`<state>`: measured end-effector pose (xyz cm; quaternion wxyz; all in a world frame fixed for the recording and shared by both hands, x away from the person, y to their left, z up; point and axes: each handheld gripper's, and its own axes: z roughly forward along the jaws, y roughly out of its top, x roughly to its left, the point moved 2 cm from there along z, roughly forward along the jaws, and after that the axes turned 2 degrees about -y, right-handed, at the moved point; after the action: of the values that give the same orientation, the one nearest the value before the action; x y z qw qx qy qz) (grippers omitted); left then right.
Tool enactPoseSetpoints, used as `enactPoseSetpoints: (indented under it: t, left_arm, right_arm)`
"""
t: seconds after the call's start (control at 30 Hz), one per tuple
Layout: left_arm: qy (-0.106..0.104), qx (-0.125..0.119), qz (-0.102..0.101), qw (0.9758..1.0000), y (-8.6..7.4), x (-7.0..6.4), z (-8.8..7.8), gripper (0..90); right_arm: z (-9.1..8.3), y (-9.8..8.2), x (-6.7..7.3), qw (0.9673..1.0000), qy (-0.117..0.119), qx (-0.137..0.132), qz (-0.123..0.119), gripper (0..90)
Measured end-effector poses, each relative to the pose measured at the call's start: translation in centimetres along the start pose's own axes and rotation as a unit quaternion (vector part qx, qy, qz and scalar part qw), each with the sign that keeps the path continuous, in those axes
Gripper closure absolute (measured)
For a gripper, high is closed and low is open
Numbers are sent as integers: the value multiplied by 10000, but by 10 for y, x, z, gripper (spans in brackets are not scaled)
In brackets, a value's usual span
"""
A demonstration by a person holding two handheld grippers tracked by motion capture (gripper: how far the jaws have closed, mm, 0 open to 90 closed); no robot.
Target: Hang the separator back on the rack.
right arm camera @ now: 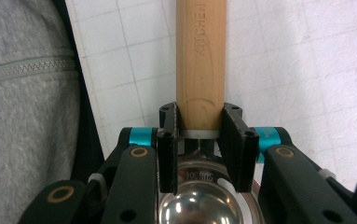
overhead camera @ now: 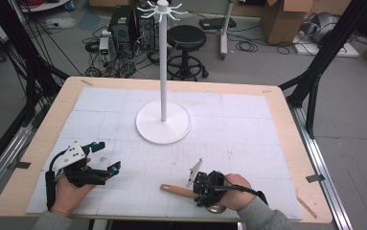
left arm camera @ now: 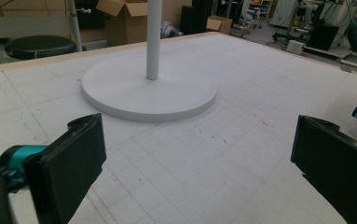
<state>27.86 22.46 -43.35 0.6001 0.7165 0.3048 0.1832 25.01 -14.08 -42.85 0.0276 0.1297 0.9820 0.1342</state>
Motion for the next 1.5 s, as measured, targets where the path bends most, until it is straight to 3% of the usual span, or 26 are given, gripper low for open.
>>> enactPoseSetpoints:
  t: [0.5, 0.97, 1.27, 1.5]
  left_arm:
    - [15, -6, -19, 10000, 0, 0, 0, 37]
    - [12, -8, 9, 10000, 0, 1, -1, 37]
    - [17, -18, 11, 10000, 1, 0, -1, 37]
    - [2, 5, 3, 10000, 1, 0, -1, 37]
  right_arm:
    - [-11, -3, -8, 9990, -103, -418, 112, 701]
    - [-27, -6, -16, 9952, -165, -933, 259, 701]
    - [-40, -14, -28, 9856, -195, -1573, 585, 700]
    - [-51, -16, -34, 9736, -433, -2072, 851, 700]
